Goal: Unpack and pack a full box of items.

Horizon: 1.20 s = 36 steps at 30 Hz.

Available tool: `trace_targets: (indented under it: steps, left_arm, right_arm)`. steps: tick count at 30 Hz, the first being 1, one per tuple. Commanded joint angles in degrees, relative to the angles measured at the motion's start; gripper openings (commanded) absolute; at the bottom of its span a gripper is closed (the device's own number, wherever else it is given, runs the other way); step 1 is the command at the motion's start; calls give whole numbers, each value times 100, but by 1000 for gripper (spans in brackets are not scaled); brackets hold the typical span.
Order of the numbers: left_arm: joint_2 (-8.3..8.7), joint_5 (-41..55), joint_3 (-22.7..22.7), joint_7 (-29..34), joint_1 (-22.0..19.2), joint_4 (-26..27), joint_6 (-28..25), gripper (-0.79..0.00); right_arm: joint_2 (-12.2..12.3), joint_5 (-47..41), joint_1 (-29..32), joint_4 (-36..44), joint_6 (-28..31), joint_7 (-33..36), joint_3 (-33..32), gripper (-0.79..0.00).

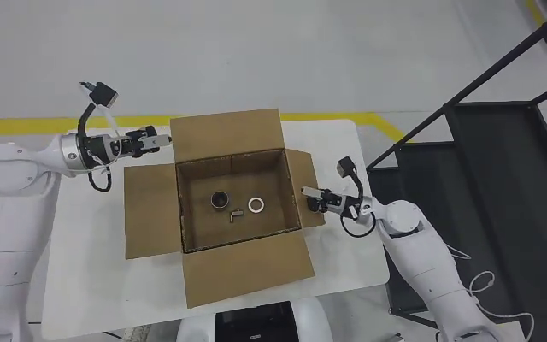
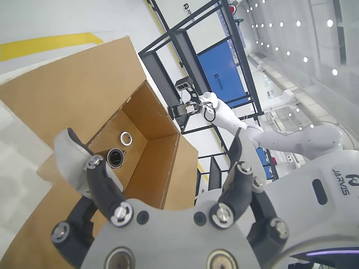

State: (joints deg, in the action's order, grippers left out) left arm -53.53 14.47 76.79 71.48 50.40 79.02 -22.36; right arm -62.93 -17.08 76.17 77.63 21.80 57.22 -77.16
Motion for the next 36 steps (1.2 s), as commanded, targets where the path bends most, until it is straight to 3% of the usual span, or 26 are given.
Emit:
trace_targets:
  steps: [1,9,17,25,36]
  left_arm:
    - [20,-8,57,-39,78,8,22,0]
    - [98,-20,371,-392,430,8,95,0]
    - [189,-132,731,-619,872,157,104,0]
    - [257,-244,1062,-971,1334,337,72,0]
    - [263,-220,1106,-1007,1382,346,50,0]
  right_arm:
    - [27,-194,11,220,52,91,-153,0]
    - [99,-48,-45,1470,-157,384,-263,0]
    - [14,2210,-642,2176,-661,72,911,0]
    - [-149,4845,-1322,2256,-1400,-425,2191,0]
    - [-357,5850,-1808,1708,-1548,-831,3009,0]
